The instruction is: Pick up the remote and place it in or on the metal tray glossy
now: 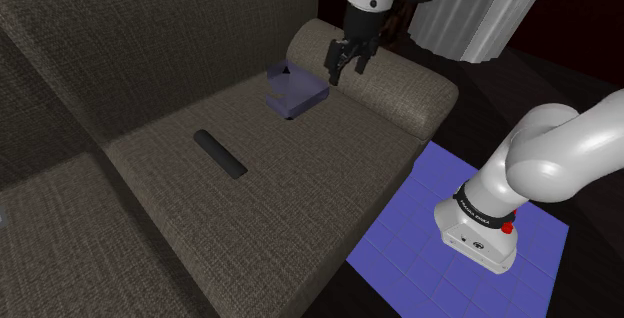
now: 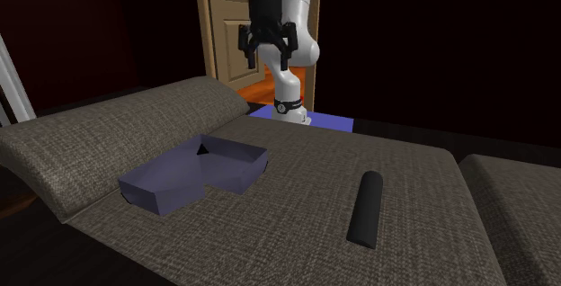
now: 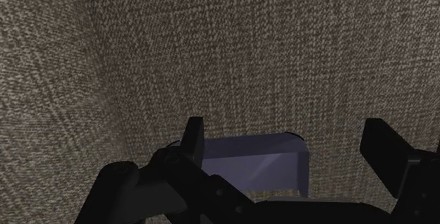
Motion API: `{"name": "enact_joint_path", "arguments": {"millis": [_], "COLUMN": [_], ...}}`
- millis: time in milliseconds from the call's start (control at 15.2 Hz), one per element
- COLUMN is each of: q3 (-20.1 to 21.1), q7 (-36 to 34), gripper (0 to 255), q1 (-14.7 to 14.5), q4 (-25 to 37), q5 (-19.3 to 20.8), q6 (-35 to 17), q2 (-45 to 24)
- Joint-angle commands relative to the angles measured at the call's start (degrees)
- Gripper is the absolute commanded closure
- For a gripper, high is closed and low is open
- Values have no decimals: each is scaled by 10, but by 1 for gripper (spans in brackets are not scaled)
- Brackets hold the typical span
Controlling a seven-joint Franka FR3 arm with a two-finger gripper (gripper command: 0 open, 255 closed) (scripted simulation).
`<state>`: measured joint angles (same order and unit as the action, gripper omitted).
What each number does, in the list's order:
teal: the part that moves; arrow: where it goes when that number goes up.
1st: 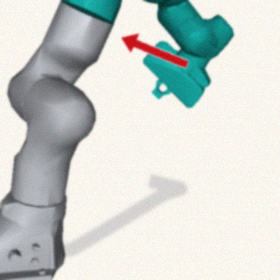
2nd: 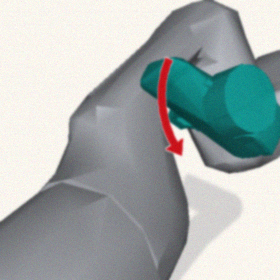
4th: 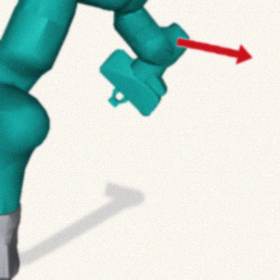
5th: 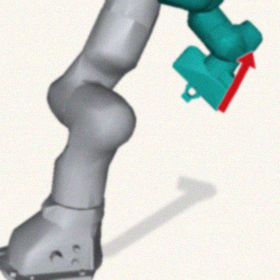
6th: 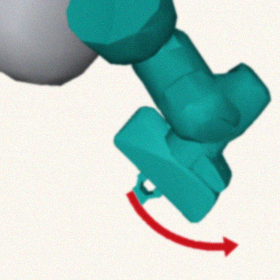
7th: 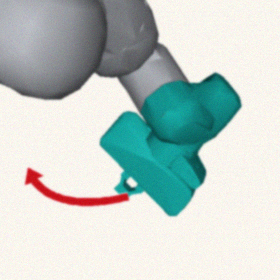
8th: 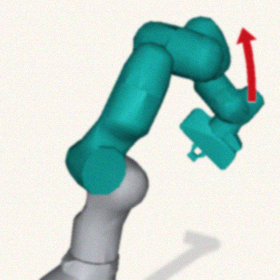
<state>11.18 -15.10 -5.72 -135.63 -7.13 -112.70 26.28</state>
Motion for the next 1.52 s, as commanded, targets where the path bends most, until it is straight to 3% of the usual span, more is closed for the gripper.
{"name": "enact_joint_path", "arguments": {"millis": [0,396,858,1452], "q3": [20,69,109,117], "q7": [-23,-89,-175,-274], "gripper": [0,0,0,0], "q1": [-6,-19,-43,-110], "q4": [17,74,172,353], "q5": [-3,7,54,135], "q6": [-25,-77,-117,-118], "q2": [-40,-152,-296,-493]}}
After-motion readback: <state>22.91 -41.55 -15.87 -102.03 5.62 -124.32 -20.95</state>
